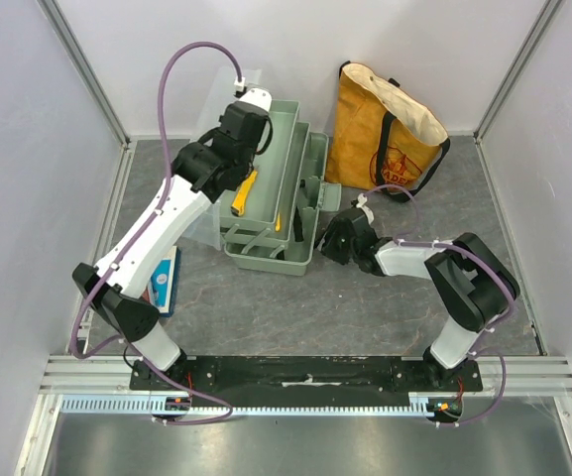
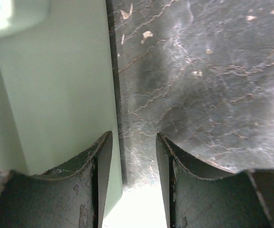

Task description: Pack the tool kit

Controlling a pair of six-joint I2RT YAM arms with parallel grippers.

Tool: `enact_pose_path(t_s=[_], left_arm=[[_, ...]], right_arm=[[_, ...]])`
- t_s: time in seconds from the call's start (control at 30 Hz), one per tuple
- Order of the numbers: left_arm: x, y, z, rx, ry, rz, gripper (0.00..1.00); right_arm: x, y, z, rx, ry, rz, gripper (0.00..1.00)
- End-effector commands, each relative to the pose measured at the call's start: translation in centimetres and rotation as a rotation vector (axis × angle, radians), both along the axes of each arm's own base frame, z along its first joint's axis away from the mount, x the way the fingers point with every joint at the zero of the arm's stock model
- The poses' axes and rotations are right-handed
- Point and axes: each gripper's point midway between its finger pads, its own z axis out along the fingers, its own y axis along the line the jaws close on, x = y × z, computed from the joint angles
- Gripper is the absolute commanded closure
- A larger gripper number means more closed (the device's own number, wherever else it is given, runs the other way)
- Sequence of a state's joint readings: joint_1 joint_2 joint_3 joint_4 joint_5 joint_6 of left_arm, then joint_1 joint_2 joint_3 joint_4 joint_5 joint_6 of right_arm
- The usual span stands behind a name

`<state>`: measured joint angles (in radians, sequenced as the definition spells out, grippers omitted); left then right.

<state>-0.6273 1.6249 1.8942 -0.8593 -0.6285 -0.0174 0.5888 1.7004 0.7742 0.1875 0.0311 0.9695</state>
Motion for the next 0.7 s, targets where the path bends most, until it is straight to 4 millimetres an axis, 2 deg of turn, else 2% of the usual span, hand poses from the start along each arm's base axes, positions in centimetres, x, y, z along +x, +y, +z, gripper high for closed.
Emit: enact_pose_path(t_s=[0.0, 0.17, 0.33, 0.43, 0.5, 0.57, 0.67], left_arm=[[-0.1, -4.4, 1.8, -0.099, -0.065, -0.06, 0.98], [-1.0, -7.2, 1.4, -0.136, -0.045, -0.134, 0.98], [-2.0, -10.5, 0.0, -0.238, 0.025, -0.233, 0.97], [-2.5, -12.0, -0.8, -0.284, 0.067, -0.283, 0.8], [-2.9, -13.0, -0.1, -0.332, 0.086, -0.317, 0.59], [-3.5, -14.1, 1.6, -0.395, 0.085, -0.371, 0.44], [-4.8, -15.5, 4.0, -0.478, 0.074, -0.47, 0.36]], right_arm=[[0.8, 4.2, 1.7, 0.122, -0.027, 0.028, 0.5], [1.4, 4.8, 1.6, 0.132, -0.024, 0.021, 0.5], [1.5, 4.8, 1.3, 0.124, -0.012, 0.02, 0.5], [1.4, 4.8, 1.0, 0.117, 0.001, 0.017, 0.5], [1.5, 4.2, 0.6, 0.082, 0.009, -0.002, 0.49], [1.4, 3.8, 0.2, 0.066, 0.019, -0.012, 0.49], [1.3, 3.1, 0.0, 0.043, 0.025, -0.029, 0.48]])
